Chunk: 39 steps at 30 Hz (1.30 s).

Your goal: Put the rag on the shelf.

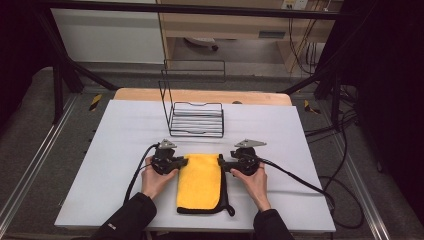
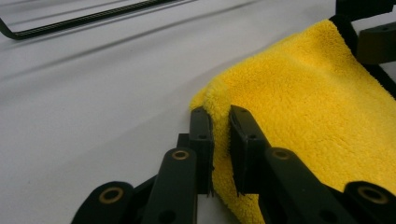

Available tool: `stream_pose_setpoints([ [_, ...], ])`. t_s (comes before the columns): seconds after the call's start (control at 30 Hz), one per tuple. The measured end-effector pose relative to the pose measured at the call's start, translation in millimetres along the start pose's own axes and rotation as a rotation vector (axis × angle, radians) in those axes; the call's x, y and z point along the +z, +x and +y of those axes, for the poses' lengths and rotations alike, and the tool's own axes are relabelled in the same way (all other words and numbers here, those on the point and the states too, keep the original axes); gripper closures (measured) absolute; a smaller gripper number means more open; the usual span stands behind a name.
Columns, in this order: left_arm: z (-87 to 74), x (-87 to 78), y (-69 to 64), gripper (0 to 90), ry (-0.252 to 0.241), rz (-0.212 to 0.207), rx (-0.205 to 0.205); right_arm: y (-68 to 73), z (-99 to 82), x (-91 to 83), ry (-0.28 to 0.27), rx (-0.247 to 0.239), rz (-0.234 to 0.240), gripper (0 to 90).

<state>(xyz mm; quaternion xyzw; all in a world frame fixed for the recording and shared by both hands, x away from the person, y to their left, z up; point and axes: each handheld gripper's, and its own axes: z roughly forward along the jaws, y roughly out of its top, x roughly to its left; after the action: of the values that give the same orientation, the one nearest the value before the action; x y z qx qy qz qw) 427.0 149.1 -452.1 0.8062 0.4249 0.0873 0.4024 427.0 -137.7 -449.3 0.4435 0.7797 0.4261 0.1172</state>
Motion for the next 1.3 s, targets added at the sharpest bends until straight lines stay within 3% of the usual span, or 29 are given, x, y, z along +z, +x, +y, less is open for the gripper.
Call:
stream_pose_setpoints([
  [0.2,-0.1,0.5,-0.5,79.9,0.001,0.004,0.033,8.9,-1.2,12.1,0.047,-0.031,-0.009,42.5],
  [0.33,0.2,1.0,-4.3,79.3,0.006,0.028,0.085,9.3,-1.3,12.4,0.055,-0.011,0.004,50.5],
  [0.4,0.2,1.1,-4.7,79.2,0.006,0.030,0.090,11.0,-2.1,12.4,0.055,0.003,0.014,55.5],
  [0.53,-0.1,1.1,-3.3,79.1,0.005,0.020,0.091,10.8,-1.4,12.5,0.067,0.022,0.024,57.9],
  [0.7,0.2,0.9,-1.5,79.7,0.003,0.010,0.081,10.5,-0.1,13.5,0.087,0.076,0.065,71.8],
  [0.83,0.1,0.7,0.9,81.1,0.000,-0.009,0.058,9.4,1.3,14.5,0.105,0.116,0.087,76.5],
  [1.03,1.0,-2.5,3.0,83.1,-0.005,-0.024,0.051,10.4,1.2,12.5,0.089,0.116,0.088,78.6],
  [1.3,8.6,-21.1,-1.3,83.6,-0.060,-0.041,0.070,13.2,5.3,1.6,0.034,0.097,0.098,78.6],
])
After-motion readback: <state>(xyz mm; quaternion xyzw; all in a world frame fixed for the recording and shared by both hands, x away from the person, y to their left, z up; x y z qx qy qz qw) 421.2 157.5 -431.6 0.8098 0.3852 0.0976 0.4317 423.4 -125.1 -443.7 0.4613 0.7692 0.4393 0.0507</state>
